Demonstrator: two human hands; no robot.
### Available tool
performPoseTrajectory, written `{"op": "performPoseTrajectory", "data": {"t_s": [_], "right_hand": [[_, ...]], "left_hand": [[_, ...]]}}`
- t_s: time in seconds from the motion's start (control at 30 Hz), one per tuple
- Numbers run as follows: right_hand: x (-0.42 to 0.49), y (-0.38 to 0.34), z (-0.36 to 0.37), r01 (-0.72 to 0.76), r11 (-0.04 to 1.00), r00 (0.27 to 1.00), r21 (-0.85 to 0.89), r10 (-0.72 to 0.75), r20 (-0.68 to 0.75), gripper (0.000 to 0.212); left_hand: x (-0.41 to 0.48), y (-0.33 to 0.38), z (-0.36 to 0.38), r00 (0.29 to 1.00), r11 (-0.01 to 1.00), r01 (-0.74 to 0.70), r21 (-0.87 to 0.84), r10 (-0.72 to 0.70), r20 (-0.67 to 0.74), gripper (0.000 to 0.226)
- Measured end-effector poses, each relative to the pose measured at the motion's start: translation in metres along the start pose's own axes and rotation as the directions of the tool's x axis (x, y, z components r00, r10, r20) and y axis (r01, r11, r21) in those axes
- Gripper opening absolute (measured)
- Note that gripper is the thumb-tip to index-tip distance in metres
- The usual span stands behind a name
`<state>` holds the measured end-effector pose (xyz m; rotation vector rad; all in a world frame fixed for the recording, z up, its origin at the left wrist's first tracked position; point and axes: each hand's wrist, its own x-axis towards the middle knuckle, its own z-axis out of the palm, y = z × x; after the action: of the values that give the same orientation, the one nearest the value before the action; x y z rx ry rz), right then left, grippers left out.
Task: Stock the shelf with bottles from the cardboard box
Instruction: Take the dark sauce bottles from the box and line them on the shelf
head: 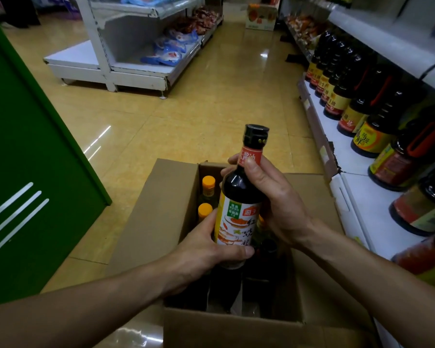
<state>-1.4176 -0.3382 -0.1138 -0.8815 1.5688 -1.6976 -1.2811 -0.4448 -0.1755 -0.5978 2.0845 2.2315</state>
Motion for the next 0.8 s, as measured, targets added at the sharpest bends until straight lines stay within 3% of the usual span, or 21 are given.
{"op": "performPoseTrajectory", "data": {"t_s": [0.23,0.47,0.6,0.8], "right_hand": [[-0.008,0.009,0.0,-0.02,0.989,0.996,-0.145,0.032,0.082,0.068],[-0.001,-0.002,-0.001,-0.03,0.987,0.998,-0.156,0.039,0.055,0.068],[0.003,-0.007,0.0,-0.044,0.988,0.997,-0.147,0.052,0.054,0.053],[0.01,-0.025,0.001,0.011,0.987,0.999,-0.159,-0.005,0.036,0.062]], "left_hand": [[0.005,0.008,-0.005,0.999,0.993,-0.042,-0.111,0.043,0.01,0.066],[0.007,0.022,-0.004,0.997,0.985,-0.081,-0.153,0.082,0.004,0.065],[0.008,0.033,-0.005,0.994,0.984,-0.111,-0.138,0.107,-0.038,0.059],[0.009,0.055,-0.007,0.985,0.981,-0.16,-0.109,0.151,-0.082,0.067]]}}
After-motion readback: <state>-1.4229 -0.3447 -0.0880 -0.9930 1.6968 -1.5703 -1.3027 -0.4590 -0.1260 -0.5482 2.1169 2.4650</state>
